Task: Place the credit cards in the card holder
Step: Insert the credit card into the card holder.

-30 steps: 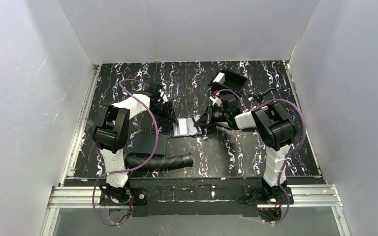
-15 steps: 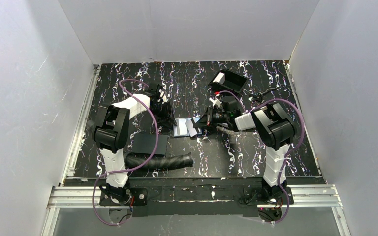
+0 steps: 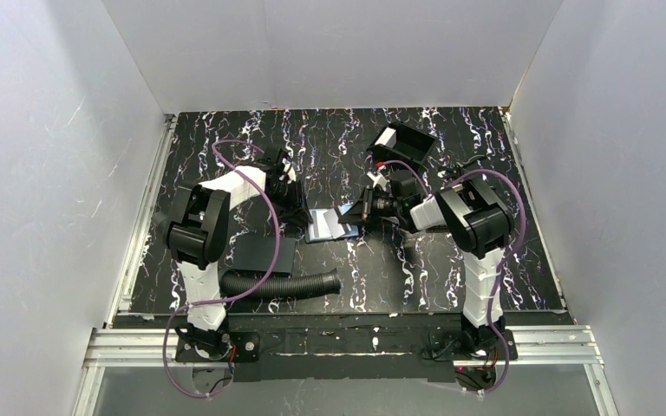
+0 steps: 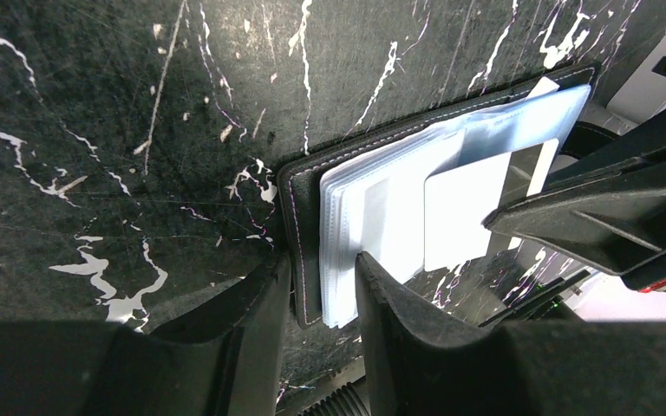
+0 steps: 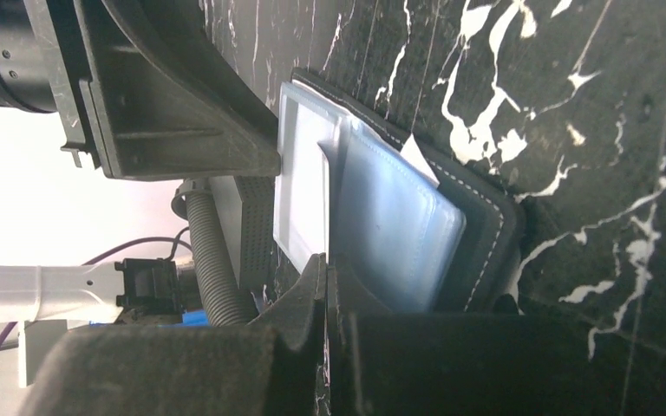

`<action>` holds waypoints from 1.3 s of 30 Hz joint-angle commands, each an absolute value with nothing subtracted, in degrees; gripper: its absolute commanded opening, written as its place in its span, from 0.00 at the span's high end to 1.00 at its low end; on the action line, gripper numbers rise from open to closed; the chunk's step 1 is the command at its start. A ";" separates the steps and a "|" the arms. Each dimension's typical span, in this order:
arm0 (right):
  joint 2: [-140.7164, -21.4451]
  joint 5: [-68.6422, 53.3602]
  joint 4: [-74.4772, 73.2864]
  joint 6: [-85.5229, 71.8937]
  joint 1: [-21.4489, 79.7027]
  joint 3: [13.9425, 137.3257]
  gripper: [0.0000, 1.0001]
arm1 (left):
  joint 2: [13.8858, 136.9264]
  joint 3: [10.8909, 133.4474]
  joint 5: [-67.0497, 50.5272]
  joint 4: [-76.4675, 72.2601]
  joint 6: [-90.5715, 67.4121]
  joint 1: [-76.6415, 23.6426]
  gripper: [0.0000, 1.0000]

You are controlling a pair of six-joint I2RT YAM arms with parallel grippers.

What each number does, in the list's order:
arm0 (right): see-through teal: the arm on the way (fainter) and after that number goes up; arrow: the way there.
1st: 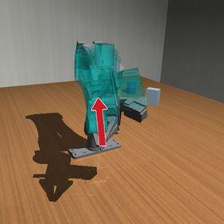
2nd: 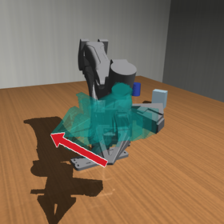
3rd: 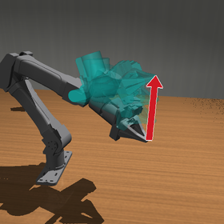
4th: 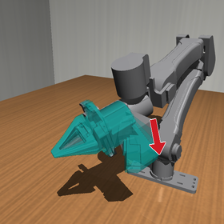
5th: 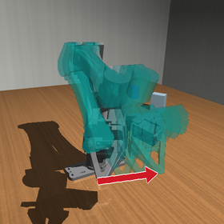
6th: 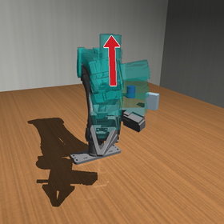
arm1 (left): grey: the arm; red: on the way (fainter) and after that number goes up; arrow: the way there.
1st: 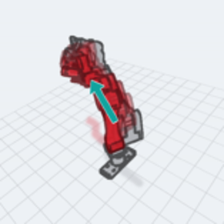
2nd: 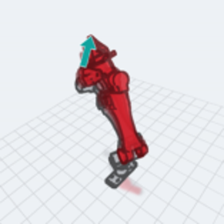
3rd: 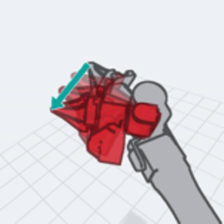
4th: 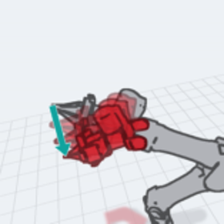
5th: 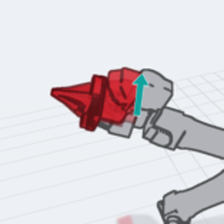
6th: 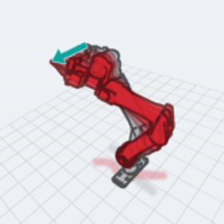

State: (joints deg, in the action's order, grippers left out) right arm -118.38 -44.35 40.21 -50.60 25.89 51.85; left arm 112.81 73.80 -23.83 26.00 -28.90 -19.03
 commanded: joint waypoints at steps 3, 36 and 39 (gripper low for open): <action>-119.96 -43.37 44.02 -50.60 25.36 54.72 0.99 | 115.39 72.88 -21.85 28.14 -27.11 -19.92 0.68; -116.14 -51.22 40.83 -49.54 23.55 49.83 0.99 | 114.69 71.85 -16.92 29.51 -26.11 -21.18 0.40; -114.81 -51.05 37.94 -47.39 23.32 50.00 0.99 | 109.10 69.87 -15.81 28.19 -25.66 -21.12 0.34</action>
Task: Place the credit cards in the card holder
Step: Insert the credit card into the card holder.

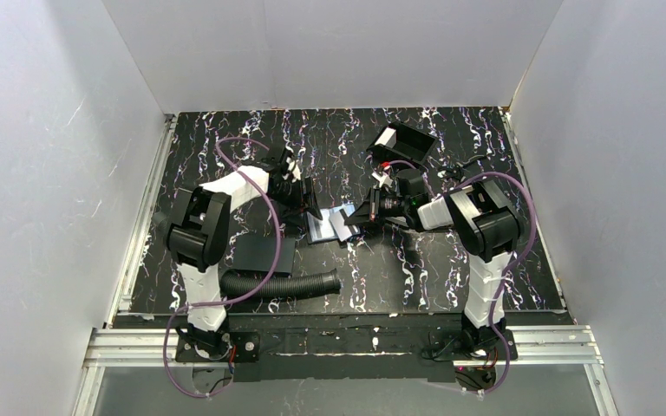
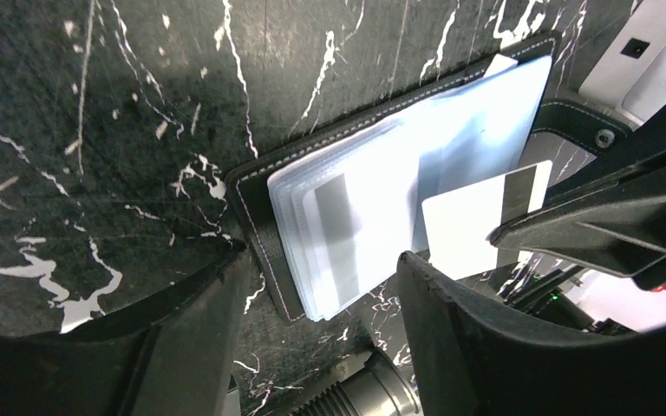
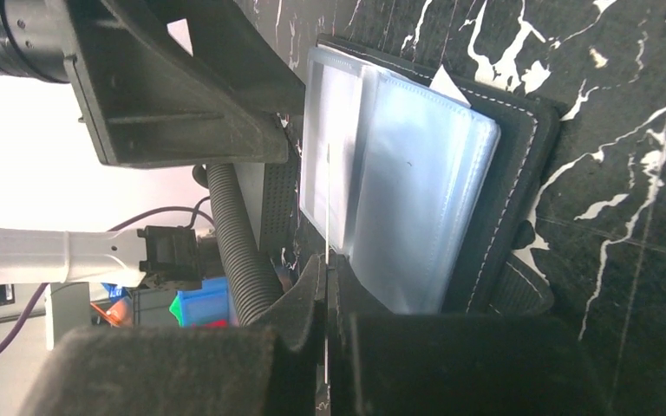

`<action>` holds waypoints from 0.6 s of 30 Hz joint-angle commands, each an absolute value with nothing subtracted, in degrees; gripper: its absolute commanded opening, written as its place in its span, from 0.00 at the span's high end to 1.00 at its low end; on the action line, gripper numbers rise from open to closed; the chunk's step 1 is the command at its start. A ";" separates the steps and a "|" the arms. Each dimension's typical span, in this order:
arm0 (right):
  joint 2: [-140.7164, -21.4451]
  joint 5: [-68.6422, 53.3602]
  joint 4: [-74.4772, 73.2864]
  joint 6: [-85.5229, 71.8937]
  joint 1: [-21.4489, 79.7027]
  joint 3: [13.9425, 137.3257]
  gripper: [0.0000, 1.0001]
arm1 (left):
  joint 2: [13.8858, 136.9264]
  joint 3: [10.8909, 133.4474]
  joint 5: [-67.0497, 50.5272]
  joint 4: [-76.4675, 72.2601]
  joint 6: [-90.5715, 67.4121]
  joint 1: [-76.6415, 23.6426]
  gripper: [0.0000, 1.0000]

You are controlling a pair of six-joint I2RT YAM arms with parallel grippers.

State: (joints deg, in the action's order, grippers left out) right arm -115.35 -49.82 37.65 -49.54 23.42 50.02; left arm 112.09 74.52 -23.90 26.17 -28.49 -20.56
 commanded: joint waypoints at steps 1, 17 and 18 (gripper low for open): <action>-114.20 -50.85 36.06 -46.27 23.18 50.36 0.99 | 107.13 69.80 -15.01 28.32 -25.51 -21.16 0.33; -114.32 -48.57 22.53 -37.67 23.16 54.94 0.99 | 106.98 71.62 -27.12 17.25 -33.94 -23.93 0.43; -114.34 -48.59 22.95 -37.99 23.19 54.85 0.99 | 107.15 71.39 -27.18 16.41 -34.13 -23.93 0.45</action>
State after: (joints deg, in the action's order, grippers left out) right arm -114.80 -48.83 22.15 -38.24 23.27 53.73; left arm 105.23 70.54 -24.50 19.34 -32.58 -23.40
